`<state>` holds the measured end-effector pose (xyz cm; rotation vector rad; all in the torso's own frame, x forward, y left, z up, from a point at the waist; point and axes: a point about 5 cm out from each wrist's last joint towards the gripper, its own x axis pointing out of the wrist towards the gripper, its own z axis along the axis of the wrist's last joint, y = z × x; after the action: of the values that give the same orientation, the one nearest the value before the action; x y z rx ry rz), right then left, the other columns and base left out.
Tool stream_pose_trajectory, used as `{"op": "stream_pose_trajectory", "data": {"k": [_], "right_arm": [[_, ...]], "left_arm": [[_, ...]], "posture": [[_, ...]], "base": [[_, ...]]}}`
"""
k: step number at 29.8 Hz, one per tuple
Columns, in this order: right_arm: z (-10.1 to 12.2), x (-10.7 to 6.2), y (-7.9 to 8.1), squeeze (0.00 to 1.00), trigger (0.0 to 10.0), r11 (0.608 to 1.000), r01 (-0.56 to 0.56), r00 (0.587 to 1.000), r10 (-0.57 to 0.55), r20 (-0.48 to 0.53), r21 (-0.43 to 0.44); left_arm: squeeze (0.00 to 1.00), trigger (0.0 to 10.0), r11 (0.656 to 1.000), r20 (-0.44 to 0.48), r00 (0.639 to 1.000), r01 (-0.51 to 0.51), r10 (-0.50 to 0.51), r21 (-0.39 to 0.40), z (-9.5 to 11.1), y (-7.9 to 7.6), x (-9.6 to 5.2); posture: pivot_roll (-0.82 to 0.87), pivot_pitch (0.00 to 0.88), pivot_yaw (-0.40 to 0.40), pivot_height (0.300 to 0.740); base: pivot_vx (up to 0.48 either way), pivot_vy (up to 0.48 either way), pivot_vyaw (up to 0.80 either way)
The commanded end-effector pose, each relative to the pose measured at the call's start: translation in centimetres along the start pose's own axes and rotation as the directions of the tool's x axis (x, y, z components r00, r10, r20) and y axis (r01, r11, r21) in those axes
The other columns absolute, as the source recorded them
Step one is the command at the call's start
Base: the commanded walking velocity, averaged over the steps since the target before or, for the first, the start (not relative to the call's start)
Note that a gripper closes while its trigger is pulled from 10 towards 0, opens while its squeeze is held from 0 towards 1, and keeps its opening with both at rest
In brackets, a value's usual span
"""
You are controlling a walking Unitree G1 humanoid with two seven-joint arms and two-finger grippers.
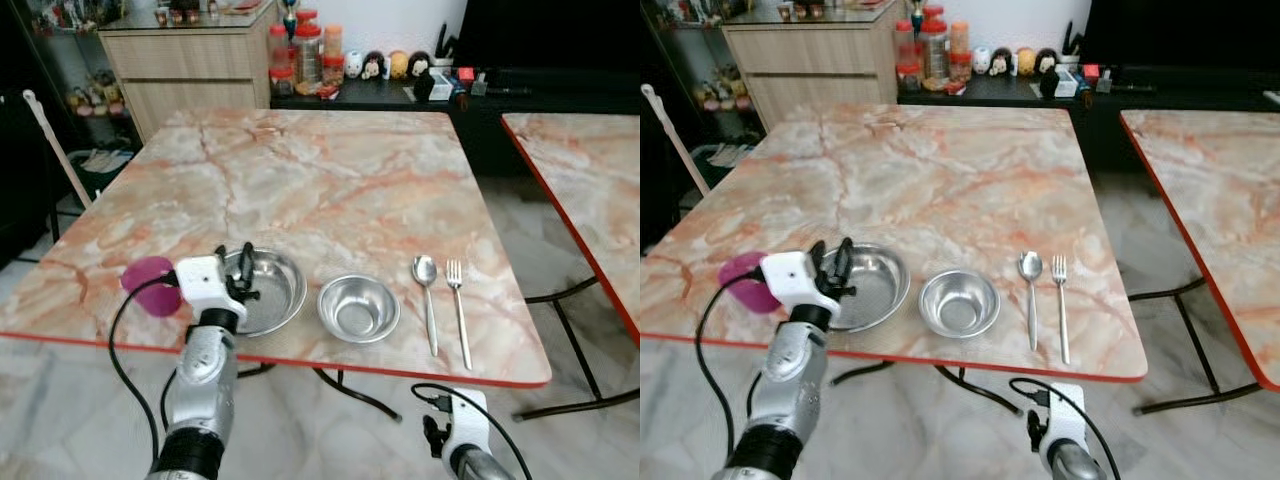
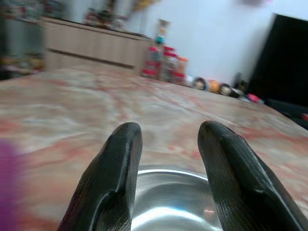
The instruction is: Setting the table
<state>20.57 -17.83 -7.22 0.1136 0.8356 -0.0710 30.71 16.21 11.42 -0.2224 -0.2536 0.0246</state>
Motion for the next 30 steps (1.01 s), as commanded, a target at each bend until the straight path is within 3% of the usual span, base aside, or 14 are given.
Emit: {"op": "stream_pose_trajectory", "data": {"k": [1, 2, 3, 4, 5, 6, 13, 20, 27, 28, 29, 30], "right_arm": [[-0.1, 0.0, -0.1, 0.00, 10.0, 1.000, 0.002, 1.000, -0.002, -0.005, -0.005], [-0.1, 0.0, -0.1, 0.00, 10.0, 1.000, 0.002, 1.000, -0.002, -0.005, -0.005], [-0.1, 0.0, -0.1, 0.00, 10.0, 1.000, 0.002, 1.000, -0.002, -0.006, -0.006], [-0.1, 0.0, -0.1, 0.00, 10.0, 1.000, 0.002, 1.000, -0.002, -0.007, -0.006], [-0.2, 0.0, -0.1, 0.00, 10.0, 1.000, 0.002, 1.000, -0.002, -0.007, -0.006], [-0.2, -0.1, -0.1, 0.00, 10.0, 1.000, 0.002, 1.000, -0.003, -0.008, -0.007], [-0.4, -0.1, -0.1, 0.00, 10.0, 1.000, 0.001, 1.000, -0.001, -0.013, -0.009], [-0.5, -0.1, 0.3, 0.00, 10.0, 1.000, -0.009, 1.000, 0.008, -0.020, -0.017], [-0.5, -0.1, 0.6, 0.00, 10.0, 1.000, -0.015, 1.000, 0.014, -0.021, -0.017], [-0.6, 0.0, 0.6, 0.00, 10.0, 1.000, -0.015, 1.000, 0.014, -0.021, -0.017], [-0.6, 0.0, 0.6, 0.00, 10.0, 1.000, -0.015, 1.000, 0.014, -0.021, -0.017], [-0.6, 0.0, 0.6, 0.00, 10.0, 1.000, -0.015, 1.000, 0.014, -0.021, -0.017]], "left_arm": [[0.00, 10.0, 1.000, 0.024, 1.000, -0.006, 0.007, -0.022, 1.3, 0.2, 0.0], [0.00, 10.0, 1.000, 0.027, 1.000, -0.010, 0.011, -0.029, 1.5, 0.3, 0.0], [0.26, 10.0, 0.999, 0.030, 0.999, -0.013, 0.015, -0.040, 1.9, 0.4, -0.2], [0.88, 10.0, 0.999, 0.033, 0.999, -0.012, 0.014, -0.042, 2.1, 0.4, -0.3], [0.88, 10.0, 0.999, 0.035, 0.999, -0.011, 0.013, -0.042, 2.2, 0.5, -0.4], [1.00, 10.0, 0.999, 0.031, 0.999, -0.016, 0.017, -0.040, 2.4, 0.6, -0.6], [1.00, 10.0, 0.994, -0.039, 0.999, -0.039, 0.035, -0.107, 3.1, 1.2, -2.6], [1.00, 10.0, 0.982, -0.179, 0.984, -0.031, -0.003, -0.186, 1.9, 1.2, -5.0], [1.00, 10.0, 0.974, -0.272, 0.961, -0.020, -0.043, -0.224, 1.0, 0.5, -5.2], [0.40, 10.0, 0.973, -0.271, 0.961, -0.015, -0.050, -0.232, 1.1, 0.4, -5.0], [0.00, 10.0, 0.973, -0.272, 0.961, -0.014, -0.051, -0.232, 1.1, 0.3, -4.9], [0.00, 10.0, 0.973, -0.272, 0.961, -0.014, -0.051, -0.232, 1.1, 0.3, -4.9]], "posture": [[0.07, 0.000, 0.016, 0.719], [0.07, 0.000, 0.017, 0.719], [0.07, 0.000, 0.019, 0.719], [0.07, 0.000, 0.019, 0.719], [0.07, 0.000, 0.019, 0.719], [0.08, 0.000, 0.021, 0.719], [0.09, 0.000, 0.031, 0.719], [0.11, 0.000, 0.038, 0.719], [0.10, 0.000, 0.045, 0.719], [0.10, 0.000, 0.046, 0.719], [0.10, 0.000, 0.048, 0.719], [0.10, 0.000, 0.048, 0.719]], "base": [[0.000, 0.000, 0.00], [0.000, 0.000, 0.00], [0.000, 0.000, 0.00], [0.000, 0.000, 0.00], [0.000, 0.000, 0.00], [0.000, 0.000, 0.00], [0.000, 0.000, 0.00], [0.000, 0.000, 0.00], [0.000, 0.000, 0.00], [0.000, 0.000, 0.00], [0.000, 0.000, 0.00], [0.000, 0.000, 0.00]]}}
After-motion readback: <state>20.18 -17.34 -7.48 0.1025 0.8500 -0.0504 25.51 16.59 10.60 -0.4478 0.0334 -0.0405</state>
